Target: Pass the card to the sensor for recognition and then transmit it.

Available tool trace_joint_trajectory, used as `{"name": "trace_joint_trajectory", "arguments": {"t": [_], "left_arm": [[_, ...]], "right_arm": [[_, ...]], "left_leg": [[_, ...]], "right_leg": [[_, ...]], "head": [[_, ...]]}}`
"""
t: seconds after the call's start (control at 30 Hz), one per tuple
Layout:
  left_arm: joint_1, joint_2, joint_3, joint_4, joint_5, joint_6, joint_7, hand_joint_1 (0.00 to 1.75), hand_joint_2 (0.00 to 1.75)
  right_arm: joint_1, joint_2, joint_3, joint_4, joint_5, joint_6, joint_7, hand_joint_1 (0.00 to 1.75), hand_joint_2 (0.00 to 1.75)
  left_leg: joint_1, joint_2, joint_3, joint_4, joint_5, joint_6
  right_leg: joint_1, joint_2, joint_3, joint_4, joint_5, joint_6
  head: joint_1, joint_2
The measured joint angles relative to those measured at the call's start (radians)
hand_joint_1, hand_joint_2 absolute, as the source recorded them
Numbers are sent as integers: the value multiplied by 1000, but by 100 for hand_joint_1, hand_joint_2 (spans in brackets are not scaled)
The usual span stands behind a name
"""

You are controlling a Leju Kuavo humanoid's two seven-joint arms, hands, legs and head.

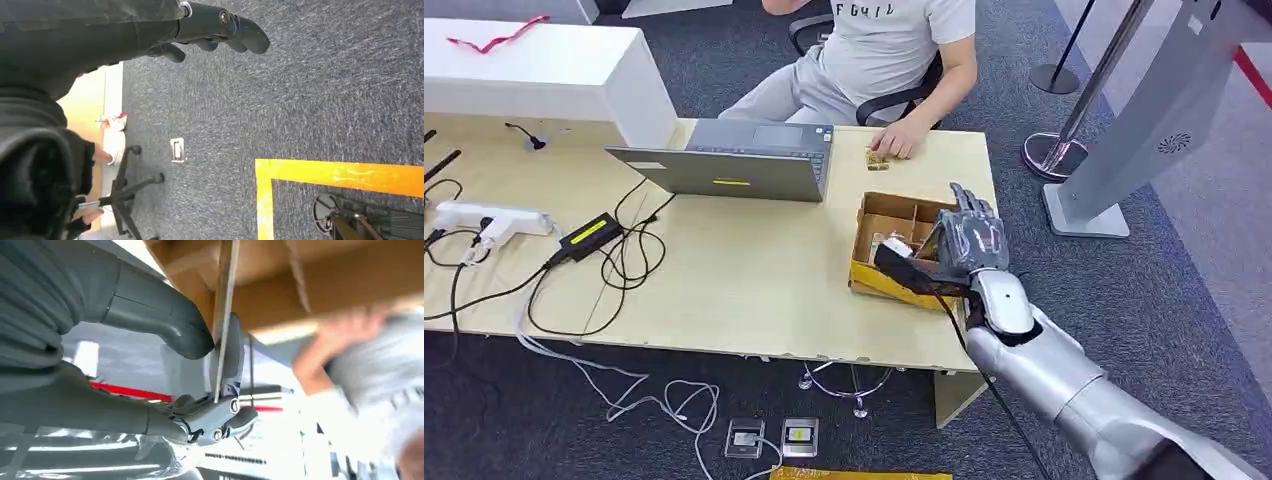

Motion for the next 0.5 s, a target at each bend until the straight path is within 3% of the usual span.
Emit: {"name": "trace_joint_trajectory", "arguments": {"t": [0.2, 0.5], "left_arm": [[-4, 0, 0, 0, -6, 1, 0, 0, 0], [-5, -1, 0, 0, -7, 1, 0, 0, 0]], "right_arm": [[-78, 29, -16, -67, -15, -15, -21, 175, 175], [-95, 50, -16, -75, -43, -41, -49, 175, 175]], "left_leg": [[0, 0, 0, 0, 0, 0], [0, 0, 0, 0, 0, 0]], "right_leg": [[0, 0, 0, 0, 0, 0], [0, 0, 0, 0, 0, 0]], "head": [[0, 0], [0, 0]]}}
